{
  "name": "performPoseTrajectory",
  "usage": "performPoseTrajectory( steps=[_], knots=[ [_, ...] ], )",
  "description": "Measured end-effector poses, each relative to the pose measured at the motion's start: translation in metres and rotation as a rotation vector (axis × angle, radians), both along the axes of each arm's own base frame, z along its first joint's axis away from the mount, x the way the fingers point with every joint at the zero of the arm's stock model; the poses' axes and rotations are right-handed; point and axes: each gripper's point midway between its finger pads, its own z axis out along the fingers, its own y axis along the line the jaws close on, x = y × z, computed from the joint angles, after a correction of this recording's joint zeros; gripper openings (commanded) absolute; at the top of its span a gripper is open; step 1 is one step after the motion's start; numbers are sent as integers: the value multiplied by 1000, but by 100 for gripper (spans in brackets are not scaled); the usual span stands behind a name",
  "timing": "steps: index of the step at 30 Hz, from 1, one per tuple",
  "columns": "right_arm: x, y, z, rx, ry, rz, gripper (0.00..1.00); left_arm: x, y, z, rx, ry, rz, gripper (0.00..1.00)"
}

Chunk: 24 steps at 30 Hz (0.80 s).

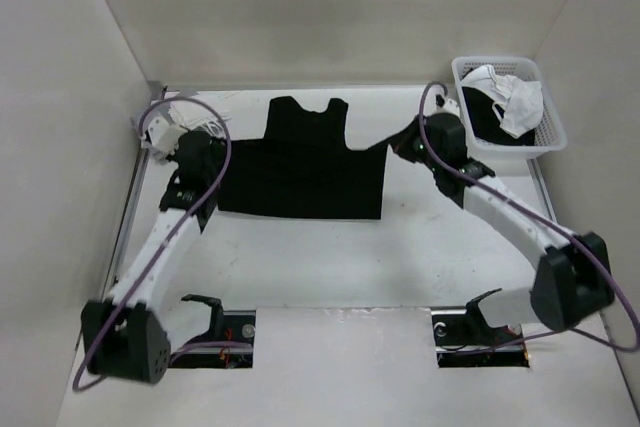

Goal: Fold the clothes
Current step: Fold the tank top

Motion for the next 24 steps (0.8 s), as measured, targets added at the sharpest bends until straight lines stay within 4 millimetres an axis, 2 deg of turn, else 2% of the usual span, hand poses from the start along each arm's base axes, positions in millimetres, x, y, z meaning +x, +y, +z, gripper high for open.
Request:
performPoseTrajectory(
  steps=[6,10,12,14,16,18,20,21,22,24],
  knots=[
    [114,0,11,30,-38,-15,0,119,9,-9,-4,3,25,1],
    [184,-2,-4,45,-42,-29,3,194,7,-35,-8,19,-1,4],
    [211,-3,-20,50,-29,-41,16,220,6,-55,-6,41,-13,13],
    [233,-5,-40,63,-7,-60,40,238,5,-77,-2,72,-22,26],
    [247,-4,-56,75,13,-72,52,250,3,-93,-3,93,-34,34],
    [247,-4,-67,77,36,-76,53,250,2,-104,-2,120,-42,37],
    [241,-4,-72,76,49,-76,53,245,-1,-101,2,112,-53,37],
    [234,-5,-73,72,56,-78,50,237,-2,-98,4,109,-57,36],
    [221,-7,-76,63,67,-80,41,226,-5,-96,6,105,-63,36],
    [187,-9,-80,44,93,-75,18,189,-16,-93,12,102,-85,36]
  ],
)
